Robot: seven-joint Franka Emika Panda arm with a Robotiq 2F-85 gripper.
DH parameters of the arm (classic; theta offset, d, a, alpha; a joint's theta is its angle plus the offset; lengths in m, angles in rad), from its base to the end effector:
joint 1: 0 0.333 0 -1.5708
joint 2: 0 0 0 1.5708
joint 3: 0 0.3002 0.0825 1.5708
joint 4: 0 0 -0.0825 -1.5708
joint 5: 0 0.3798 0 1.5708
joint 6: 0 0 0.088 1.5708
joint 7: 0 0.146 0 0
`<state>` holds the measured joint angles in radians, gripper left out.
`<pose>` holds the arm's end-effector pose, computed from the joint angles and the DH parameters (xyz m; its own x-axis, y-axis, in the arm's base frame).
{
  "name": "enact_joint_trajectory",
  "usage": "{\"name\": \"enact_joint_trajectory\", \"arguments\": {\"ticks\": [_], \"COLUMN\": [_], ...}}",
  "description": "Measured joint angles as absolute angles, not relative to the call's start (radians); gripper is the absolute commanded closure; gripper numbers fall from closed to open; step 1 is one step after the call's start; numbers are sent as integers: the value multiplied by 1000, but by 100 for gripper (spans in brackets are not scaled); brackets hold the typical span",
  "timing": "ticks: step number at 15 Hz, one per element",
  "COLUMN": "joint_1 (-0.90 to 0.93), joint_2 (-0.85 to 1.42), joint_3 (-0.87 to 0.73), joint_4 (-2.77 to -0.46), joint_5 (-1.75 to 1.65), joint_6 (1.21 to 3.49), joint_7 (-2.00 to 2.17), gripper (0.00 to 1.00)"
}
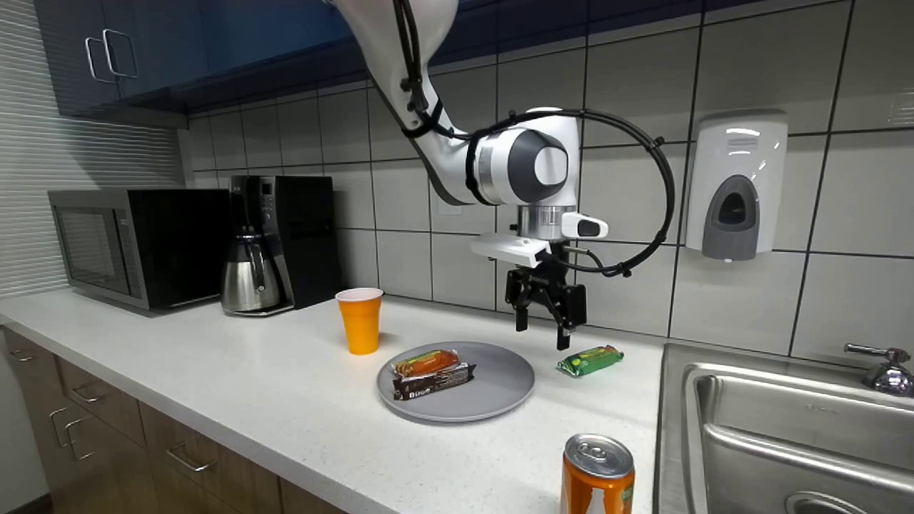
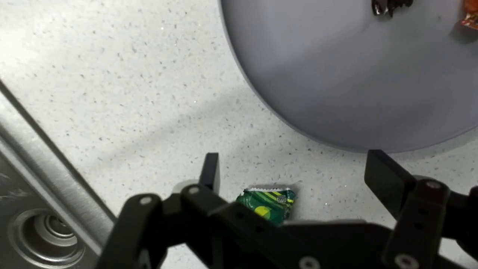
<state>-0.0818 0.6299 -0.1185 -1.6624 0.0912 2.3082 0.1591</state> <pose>0.6625 -0.1242 0.1959 0.9221 -0.3864 0.0212 -0.3864 -0.9223 -0.0025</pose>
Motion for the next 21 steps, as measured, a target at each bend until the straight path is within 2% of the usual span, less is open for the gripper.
{"name": "enact_joint_trajectory", "arguments": {"ticks": [12,21], "joint_1": [-90,-109], "joint_2": [808,906], "joint_3": [-141,-146], "joint_4": [-1424,-1262], "joint_5": [91,91], "joint_6": [2295,2203], "joint_7": [226,260], "gripper": [0,0]}}
